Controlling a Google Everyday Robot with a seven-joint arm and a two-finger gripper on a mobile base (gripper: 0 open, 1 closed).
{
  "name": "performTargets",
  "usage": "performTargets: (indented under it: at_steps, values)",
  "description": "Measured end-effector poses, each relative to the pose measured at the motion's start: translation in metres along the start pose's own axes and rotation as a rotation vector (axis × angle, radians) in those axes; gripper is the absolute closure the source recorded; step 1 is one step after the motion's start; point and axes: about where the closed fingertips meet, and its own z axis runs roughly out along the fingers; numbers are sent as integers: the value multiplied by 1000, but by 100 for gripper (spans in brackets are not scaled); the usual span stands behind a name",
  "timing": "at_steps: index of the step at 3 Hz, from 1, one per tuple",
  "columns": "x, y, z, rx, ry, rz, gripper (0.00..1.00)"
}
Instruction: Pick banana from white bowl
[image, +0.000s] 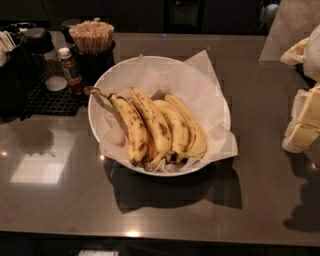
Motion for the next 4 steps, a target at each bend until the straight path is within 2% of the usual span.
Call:
performTargets:
  at_steps: [1, 2, 3, 4]
  values:
    - [0, 0, 0, 0, 0, 0, 0]
    - [-15, 3, -1, -1, -16, -47, 0]
    - [-49, 12, -3, -16, -71, -144, 0]
    - [-80, 25, 2, -65, -114, -237, 0]
